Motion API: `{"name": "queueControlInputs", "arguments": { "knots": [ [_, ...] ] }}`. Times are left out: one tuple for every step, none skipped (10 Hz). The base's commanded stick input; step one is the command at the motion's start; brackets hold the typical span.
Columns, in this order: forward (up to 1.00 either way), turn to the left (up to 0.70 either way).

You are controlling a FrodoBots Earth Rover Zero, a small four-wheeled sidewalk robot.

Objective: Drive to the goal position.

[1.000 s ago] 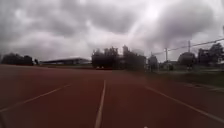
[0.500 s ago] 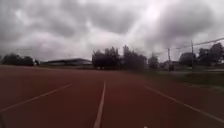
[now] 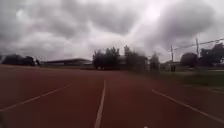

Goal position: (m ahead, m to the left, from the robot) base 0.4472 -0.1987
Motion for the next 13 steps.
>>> {"name": "queueControlInputs", "arguments": {
  "knots": [
    [0.7, 0.0],
    [0.7, 0.0],
    [0.7, 0.0],
    [0.7, 0.0],
    [0.7, 0.0],
    [0.7, 0.0],
    [0.7, 0.0],
    [0.7, 0.0],
    [0.7, 0.0],
    [0.7, 0.0],
    [0.7, 0.0],
    [0.7, 0.0],
    [0.7, 0.0]
  ]
}}
